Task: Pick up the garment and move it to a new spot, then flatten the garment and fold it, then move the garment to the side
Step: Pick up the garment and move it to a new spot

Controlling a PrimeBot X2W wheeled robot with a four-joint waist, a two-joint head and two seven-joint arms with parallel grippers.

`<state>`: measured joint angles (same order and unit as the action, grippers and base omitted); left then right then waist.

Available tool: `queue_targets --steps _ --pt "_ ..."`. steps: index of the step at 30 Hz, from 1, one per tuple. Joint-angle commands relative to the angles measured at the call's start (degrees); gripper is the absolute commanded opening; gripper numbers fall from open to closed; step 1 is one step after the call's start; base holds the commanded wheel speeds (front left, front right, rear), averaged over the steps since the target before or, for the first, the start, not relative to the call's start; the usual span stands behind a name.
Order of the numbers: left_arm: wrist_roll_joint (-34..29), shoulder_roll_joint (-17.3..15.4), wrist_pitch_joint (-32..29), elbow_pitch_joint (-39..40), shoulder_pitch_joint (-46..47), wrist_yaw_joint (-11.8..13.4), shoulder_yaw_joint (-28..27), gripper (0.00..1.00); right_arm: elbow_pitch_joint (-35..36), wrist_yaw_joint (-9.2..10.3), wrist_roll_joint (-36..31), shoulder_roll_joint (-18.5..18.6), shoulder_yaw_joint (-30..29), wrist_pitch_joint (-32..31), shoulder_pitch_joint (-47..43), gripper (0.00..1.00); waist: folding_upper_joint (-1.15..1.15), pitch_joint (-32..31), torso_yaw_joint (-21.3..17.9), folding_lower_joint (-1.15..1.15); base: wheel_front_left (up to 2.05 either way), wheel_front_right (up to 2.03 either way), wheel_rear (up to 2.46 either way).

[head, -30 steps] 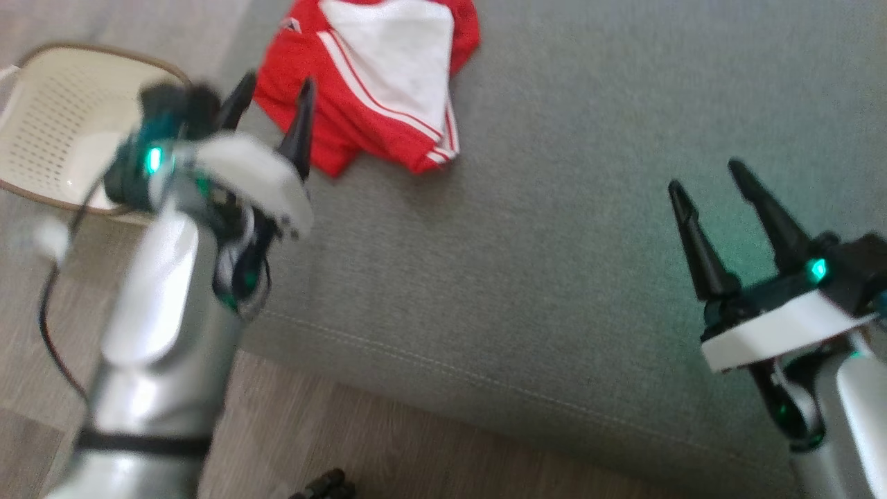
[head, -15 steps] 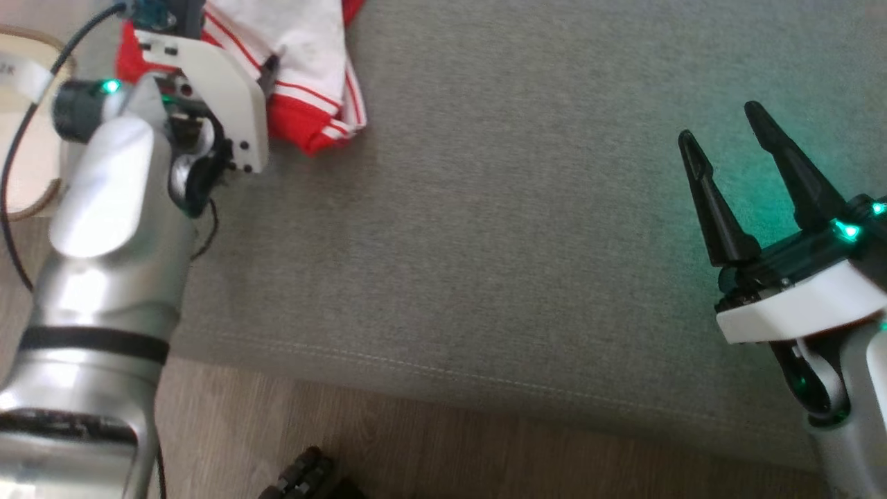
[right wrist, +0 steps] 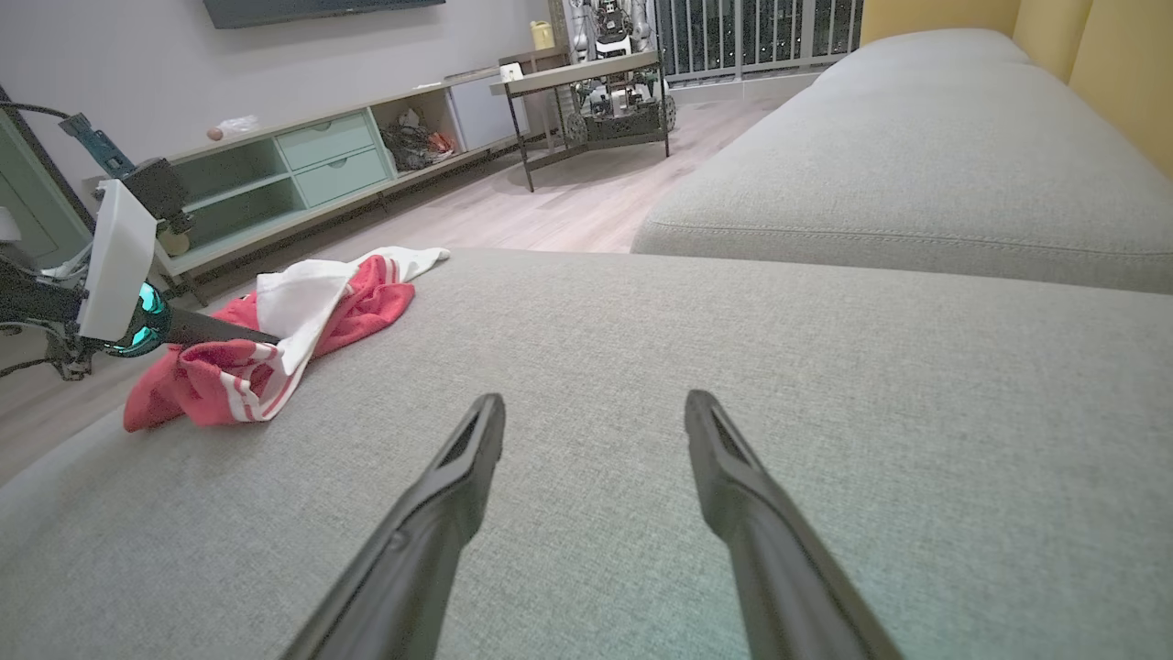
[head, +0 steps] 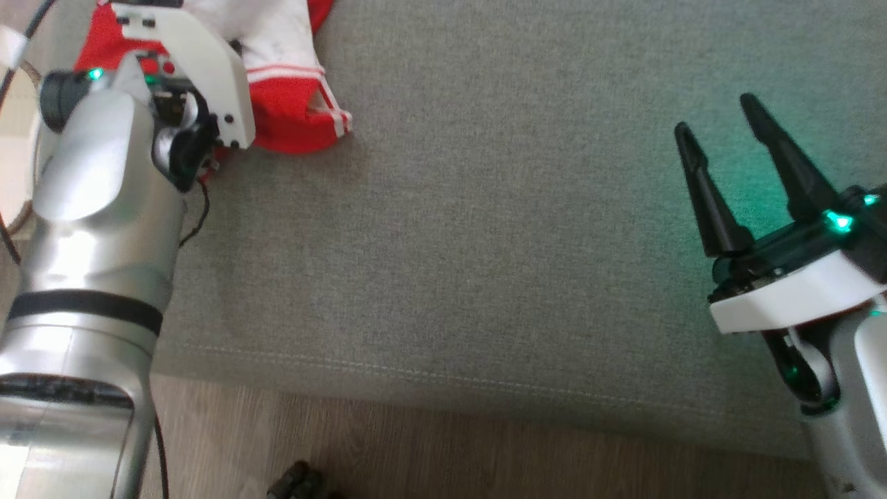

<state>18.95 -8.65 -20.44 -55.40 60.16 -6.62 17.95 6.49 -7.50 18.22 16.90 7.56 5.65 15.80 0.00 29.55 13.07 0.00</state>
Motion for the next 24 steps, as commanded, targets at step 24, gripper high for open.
queue_targets --steps 24 --pt "5.4 -1.4 17.3 15.7 -6.4 0.2 -0.3 0.00 -5.7 0.01 -1.4 -8.1 0.3 3.9 -2.3 1.00 0.00 -18.8 -1.6 0.00 0.00 0.00 0.00"
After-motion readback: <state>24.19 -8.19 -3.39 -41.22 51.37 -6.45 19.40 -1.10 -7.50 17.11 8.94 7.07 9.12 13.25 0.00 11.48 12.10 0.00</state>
